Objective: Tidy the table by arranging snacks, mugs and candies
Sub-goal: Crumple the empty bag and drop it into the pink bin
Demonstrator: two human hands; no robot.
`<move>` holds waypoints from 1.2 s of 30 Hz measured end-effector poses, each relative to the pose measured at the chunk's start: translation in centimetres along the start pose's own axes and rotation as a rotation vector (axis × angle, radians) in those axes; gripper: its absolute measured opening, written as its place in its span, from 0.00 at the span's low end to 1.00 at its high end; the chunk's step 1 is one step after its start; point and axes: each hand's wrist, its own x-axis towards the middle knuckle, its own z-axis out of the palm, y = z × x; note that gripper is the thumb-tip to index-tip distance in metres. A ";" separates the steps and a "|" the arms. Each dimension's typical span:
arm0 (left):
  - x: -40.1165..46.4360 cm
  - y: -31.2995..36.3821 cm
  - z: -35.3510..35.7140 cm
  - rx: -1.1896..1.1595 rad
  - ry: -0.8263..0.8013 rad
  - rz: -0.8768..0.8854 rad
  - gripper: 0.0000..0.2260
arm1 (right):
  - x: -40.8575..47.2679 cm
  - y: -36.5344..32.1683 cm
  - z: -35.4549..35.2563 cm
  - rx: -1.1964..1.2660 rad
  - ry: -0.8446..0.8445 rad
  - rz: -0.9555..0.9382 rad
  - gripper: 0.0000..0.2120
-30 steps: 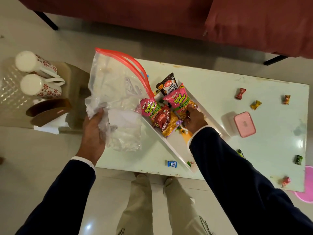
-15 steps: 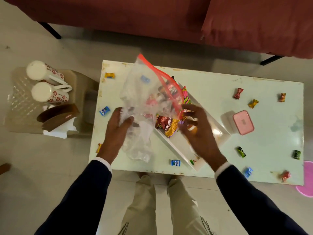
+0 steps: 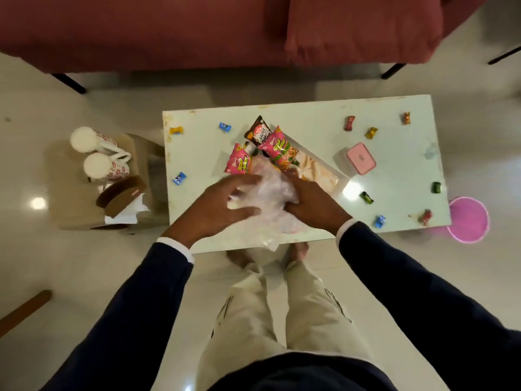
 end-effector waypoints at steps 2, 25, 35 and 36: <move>-1.3 0.6 -1.1 0.180 0.273 0.131 0.29 | -1.0 0.5 -0.9 0.032 0.047 0.211 0.37; 4.4 22.5 26.7 0.561 0.148 0.154 0.31 | -21.3 15.3 -19.2 1.087 0.026 0.058 0.15; 5.1 31.1 35.9 -0.319 0.182 -0.203 0.18 | -27.6 19.7 -21.6 0.331 0.317 -0.198 0.52; 4.7 31.6 36.2 -0.444 0.105 -0.215 0.20 | -27.8 19.8 -21.6 0.352 0.351 -0.188 0.50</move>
